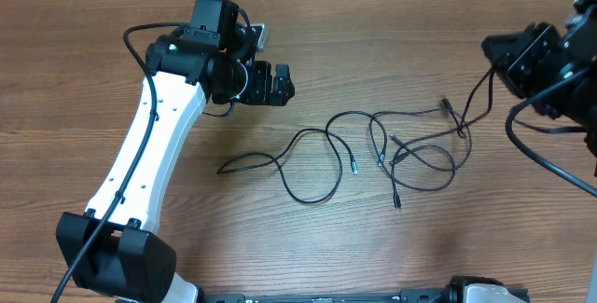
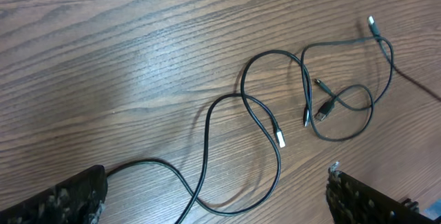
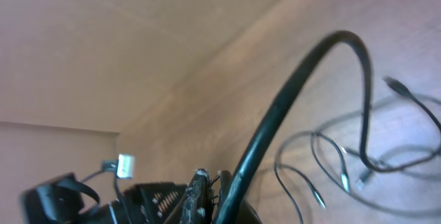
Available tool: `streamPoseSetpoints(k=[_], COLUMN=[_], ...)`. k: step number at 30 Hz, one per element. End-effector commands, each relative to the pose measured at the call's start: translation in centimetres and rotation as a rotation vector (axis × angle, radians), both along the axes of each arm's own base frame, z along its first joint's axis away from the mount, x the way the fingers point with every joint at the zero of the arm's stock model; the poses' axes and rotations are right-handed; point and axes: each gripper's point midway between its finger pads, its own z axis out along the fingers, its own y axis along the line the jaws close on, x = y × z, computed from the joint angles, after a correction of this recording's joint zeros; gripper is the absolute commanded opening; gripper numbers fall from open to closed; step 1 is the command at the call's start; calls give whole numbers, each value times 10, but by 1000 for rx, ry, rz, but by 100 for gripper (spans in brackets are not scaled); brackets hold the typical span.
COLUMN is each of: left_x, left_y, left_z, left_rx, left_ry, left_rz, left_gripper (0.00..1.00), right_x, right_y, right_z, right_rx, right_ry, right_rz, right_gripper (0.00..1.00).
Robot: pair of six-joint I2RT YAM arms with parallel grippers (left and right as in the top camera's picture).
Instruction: Untangle cables
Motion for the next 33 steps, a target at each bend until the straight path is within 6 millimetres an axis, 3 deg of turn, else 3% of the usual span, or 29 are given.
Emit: streamPoseSetpoints(k=[1, 5, 8, 12, 18, 22, 26, 29, 30, 33], left_x=[4, 4, 4, 4, 4, 4, 3, 3, 3, 3], left_y=[-1, -1, -1, -1, -1, -1, -1, -1, -1, -1], left_z=[1, 1, 1, 1, 1, 1, 1, 1, 1, 1], left_rx=[6, 6, 6, 6, 6, 6, 6, 6, 6, 6], left_ry=[-8, -8, -9, -8, -9, -9, -9, -9, -9, -9], left_rz=[-3, -3, -3, -3, -3, -3, -5, -5, -5, -5], left_gripper=[100, 100, 100, 100, 100, 100, 100, 100, 100, 100], right_x=[-11, -28, -34, -40, -33, -22, -18, -24, -31, -46], right_y=[-3, 4, 8, 16, 7, -23, -70, -106, -129, -159], right_z=[-1, -9, -2, 24, 65, 75, 82, 90, 96, 102], right_rx=[-12, 1, 10, 29, -23, -124, -262, -366, -434, -536], right_ry=[27, 84, 56, -45, -232, -286, -307, -316, -316, -295], right_rz=[-16, 27, 45, 85, 43, -112, -347, -538, -668, -854], right_gripper=[4, 4, 4, 4, 4, 4, 4, 4, 4, 4])
